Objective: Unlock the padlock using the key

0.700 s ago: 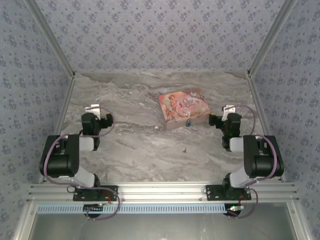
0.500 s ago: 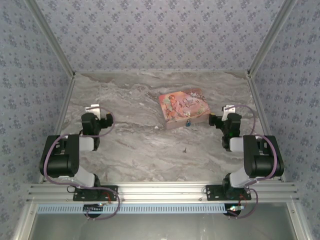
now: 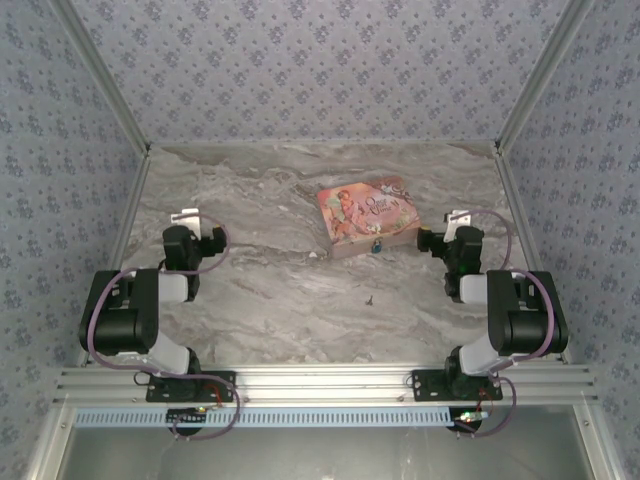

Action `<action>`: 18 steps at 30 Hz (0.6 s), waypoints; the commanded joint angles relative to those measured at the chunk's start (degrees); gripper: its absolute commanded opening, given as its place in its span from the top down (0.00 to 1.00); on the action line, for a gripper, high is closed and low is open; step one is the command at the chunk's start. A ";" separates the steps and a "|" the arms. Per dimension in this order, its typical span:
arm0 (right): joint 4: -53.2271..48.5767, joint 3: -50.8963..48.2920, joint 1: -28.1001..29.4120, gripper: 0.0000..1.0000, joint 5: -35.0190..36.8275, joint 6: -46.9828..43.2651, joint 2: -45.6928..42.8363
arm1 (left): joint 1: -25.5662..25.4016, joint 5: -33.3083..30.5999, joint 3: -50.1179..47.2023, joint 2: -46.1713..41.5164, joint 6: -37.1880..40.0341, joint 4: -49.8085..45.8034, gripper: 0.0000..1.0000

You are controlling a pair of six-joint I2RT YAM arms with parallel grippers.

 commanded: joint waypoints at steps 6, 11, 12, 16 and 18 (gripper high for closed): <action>-4.76 2.81 -0.37 0.00 2.96 1.59 -2.40 | 0.32 -0.62 1.60 -3.36 -1.14 -4.34 0.01; -23.49 8.79 -1.89 0.00 5.33 6.51 -10.00 | 0.15 -2.47 3.71 -13.33 -2.78 -15.82 0.01; -26.13 9.44 -2.00 0.00 5.38 8.02 -11.69 | 0.16 -2.25 4.66 -15.56 -4.53 -18.58 0.01; -33.29 9.90 -1.04 0.00 3.10 13.93 -18.58 | 0.03 2.49 8.69 -22.13 -11.61 -29.16 0.01; -39.37 11.01 0.48 0.00 1.92 16.12 -21.87 | 0.06 4.98 11.85 -24.33 -15.92 -36.20 0.01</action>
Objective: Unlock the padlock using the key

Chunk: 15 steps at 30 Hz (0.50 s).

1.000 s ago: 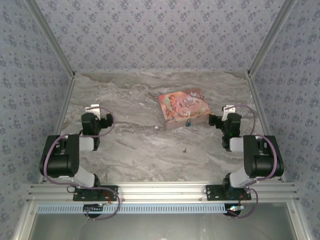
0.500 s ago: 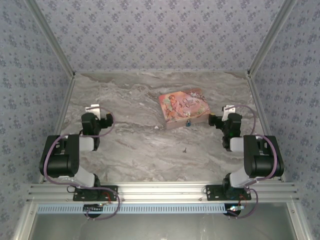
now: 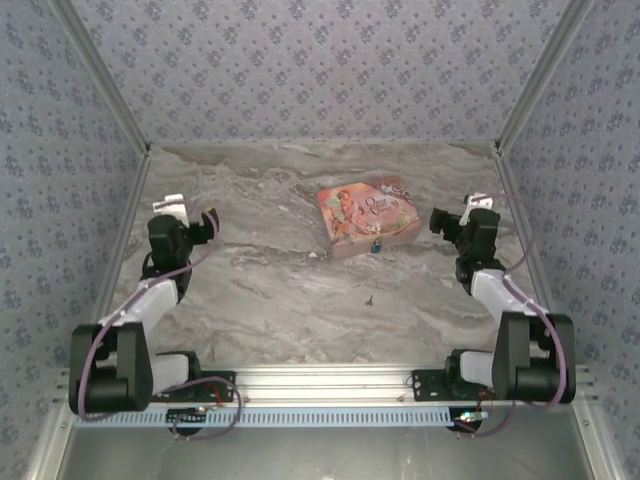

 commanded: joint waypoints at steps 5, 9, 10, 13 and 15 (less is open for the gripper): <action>-28.04 7.06 7.23 0.01 -4.16 8.22 -9.08 | -0.51 13.37 6.62 -4.34 -17.88 -20.24 0.01; -39.43 11.14 14.23 0.05 -3.87 9.05 -10.35 | -4.92 16.21 6.36 -4.78 -22.08 -21.13 0.01; -41.36 11.71 15.87 0.06 -3.92 9.49 -10.16 | -6.41 16.62 6.32 -4.78 -22.85 -20.79 0.01; -47.07 13.39 21.06 0.10 -4.06 11.52 -8.90 | -11.35 17.41 6.15 -4.11 -25.70 -19.06 0.01; -49.93 13.69 24.85 0.11 -4.08 13.68 -7.81 | -14.88 16.95 6.10 -3.28 -27.23 -17.98 0.00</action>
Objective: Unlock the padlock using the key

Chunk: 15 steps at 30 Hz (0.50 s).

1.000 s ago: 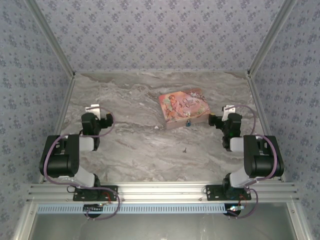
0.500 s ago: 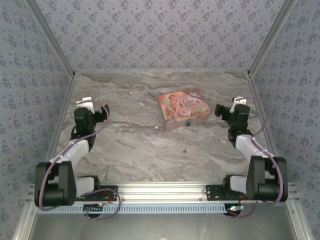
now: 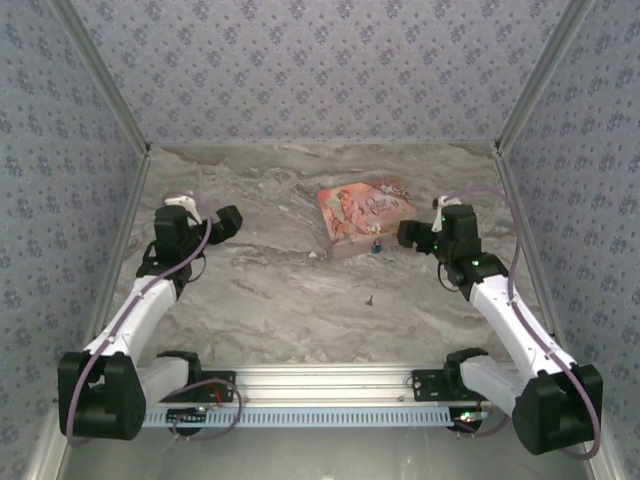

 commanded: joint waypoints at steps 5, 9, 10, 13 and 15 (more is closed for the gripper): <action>-13.28 1.53 12.11 0.16 -0.66 7.97 5.86 | -10.08 -0.35 0.60 3.74 -6.59 4.29 0.01; -13.25 2.89 16.98 0.23 -1.70 9.51 12.05 | -12.13 -0.55 2.26 7.17 -6.70 5.34 0.01; -13.28 3.37 17.82 0.24 -1.85 10.02 13.74 | -12.25 -0.62 2.97 7.81 -6.39 5.04 0.01; -13.28 4.78 20.47 0.28 -1.15 11.67 18.35 | -12.51 -0.80 3.92 8.75 -6.20 5.43 0.01; -13.03 5.43 21.95 0.31 0.67 13.09 20.78 | -12.68 -1.00 4.27 8.94 -6.17 5.45 0.01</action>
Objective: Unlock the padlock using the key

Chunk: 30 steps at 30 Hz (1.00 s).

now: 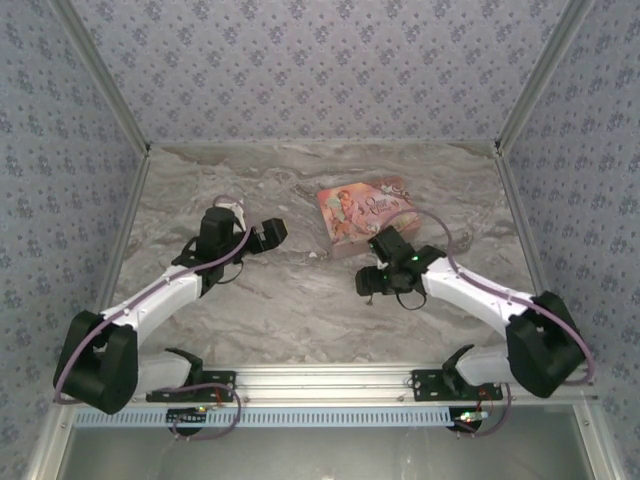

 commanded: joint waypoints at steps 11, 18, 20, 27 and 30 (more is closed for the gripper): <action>-0.48 2.71 3.93 0.40 6.25 6.87 9.90 | -0.84 -1.81 2.81 -0.47 -0.22 0.68 0.01; 0.50 2.65 5.31 0.47 6.13 8.81 12.76 | -0.92 -1.82 3.11 -0.40 0.06 0.14 0.01; 0.31 2.41 5.96 0.48 6.59 9.32 13.02 | -0.92 -1.93 3.24 -0.46 0.22 -0.10 0.01; -0.89 1.69 6.95 0.57 7.32 10.57 13.08 | -0.99 -1.90 3.23 -0.65 0.38 -0.54 0.01; -1.68 1.49 7.31 0.60 7.34 10.91 12.86 | -0.99 -2.03 3.17 -0.86 0.61 -0.83 0.01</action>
